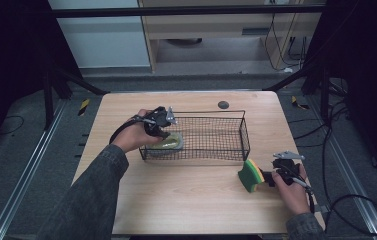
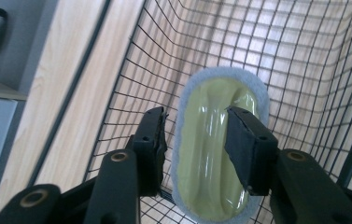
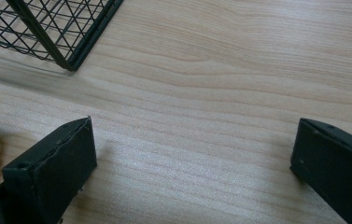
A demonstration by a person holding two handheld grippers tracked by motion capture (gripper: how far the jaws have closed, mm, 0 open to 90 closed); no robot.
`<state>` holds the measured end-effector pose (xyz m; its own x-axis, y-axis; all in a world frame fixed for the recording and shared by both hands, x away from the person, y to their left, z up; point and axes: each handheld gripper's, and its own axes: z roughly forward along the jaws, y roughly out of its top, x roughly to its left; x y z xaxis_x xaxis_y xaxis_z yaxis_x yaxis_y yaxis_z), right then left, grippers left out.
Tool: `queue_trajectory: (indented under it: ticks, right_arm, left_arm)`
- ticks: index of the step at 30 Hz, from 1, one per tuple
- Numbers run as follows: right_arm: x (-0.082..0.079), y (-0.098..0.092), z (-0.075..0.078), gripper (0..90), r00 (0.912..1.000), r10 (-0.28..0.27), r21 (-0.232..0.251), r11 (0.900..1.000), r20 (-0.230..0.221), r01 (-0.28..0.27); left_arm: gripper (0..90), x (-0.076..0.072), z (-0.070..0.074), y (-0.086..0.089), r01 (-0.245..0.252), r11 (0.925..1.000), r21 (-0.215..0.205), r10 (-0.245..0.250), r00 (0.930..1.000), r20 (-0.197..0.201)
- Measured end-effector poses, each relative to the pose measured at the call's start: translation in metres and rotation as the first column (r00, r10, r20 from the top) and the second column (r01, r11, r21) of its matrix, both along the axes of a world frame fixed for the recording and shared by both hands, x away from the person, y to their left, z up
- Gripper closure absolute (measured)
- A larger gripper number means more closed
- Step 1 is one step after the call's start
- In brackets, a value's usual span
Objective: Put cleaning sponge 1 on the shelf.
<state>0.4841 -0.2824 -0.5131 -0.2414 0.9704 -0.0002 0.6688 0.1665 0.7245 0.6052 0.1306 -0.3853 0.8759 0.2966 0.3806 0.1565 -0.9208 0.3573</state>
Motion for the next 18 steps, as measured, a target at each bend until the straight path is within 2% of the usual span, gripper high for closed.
queue_trajectory:
  ticks: [3,5,8,10,12,13,14,16,17,18]
  right_arm:
    - [0.000,0.000,0.000,0.4,1.0000,0.000,0.000,1.000,0.000,0.000]
    - [0.000,0.000,0.000,0.4,1.0000,0.000,-0.001,1.000,0.000,0.000]
    - [0.000,0.000,0.000,0.4,1.0000,0.000,0.000,1.000,0.000,0.000]
    - [0.000,0.000,0.000,0.4,1.0000,0.000,0.001,1.000,-0.001,0.000]
    - [0.000,0.000,0.000,0.4,1.0000,0.000,0.003,1.000,-0.001,0.000]
    - [0.000,0.000,0.000,0.5,1.0000,0.000,0.003,1.000,-0.002,0.000]
    - [0.000,0.000,0.000,0.6,1.0000,0.004,0.004,1.000,-0.003,-0.004]
    - [0.000,-0.002,0.001,0.9,0.9999,0.015,0.001,1.000,-0.008,-0.015]
    - [0.000,-0.002,0.001,1.1,0.9998,0.015,0.003,1.000,-0.009,-0.015]
    - [0.000,-0.002,0.001,1.1,0.9998,0.016,0.006,1.000,-0.007,-0.016]
  left_arm:
    - [50.9,-0.003,0.004,-0.001,-0.017,0.9995,-0.028,0.017,0.9997,0.018]
    - [43.7,-0.005,0.007,0.000,-0.034,0.9983,-0.047,0.036,0.9985,0.041]
    - [23.3,-0.007,0.011,0.000,-0.069,0.9932,-0.093,0.075,0.9953,0.062]
    - [16.5,-0.009,0.013,0.002,-0.082,0.9884,-0.128,0.091,0.9939,0.062]
    - [13.1,-0.013,0.016,0.005,-0.113,0.9754,-0.189,0.124,0.9911,0.047]
    - [12.7,-0.015,0.019,0.008,-0.134,0.9630,-0.234,0.147,0.9884,0.039]
    - [11.7,-0.017,0.020,0.010,-0.146,0.9566,-0.252,0.159,0.9867,0.033]
    - [10.6,-0.023,0.023,0.017,-0.171,0.9380,-0.302,0.191,0.9807,0.039]
    - [9.8,-0.026,0.023,0.020,-0.178,0.9312,-0.318,0.198,0.9795,0.034]
    - [9.0,-0.028,0.024,0.022,-0.186,0.9276,-0.324,0.206,0.9782,0.027]
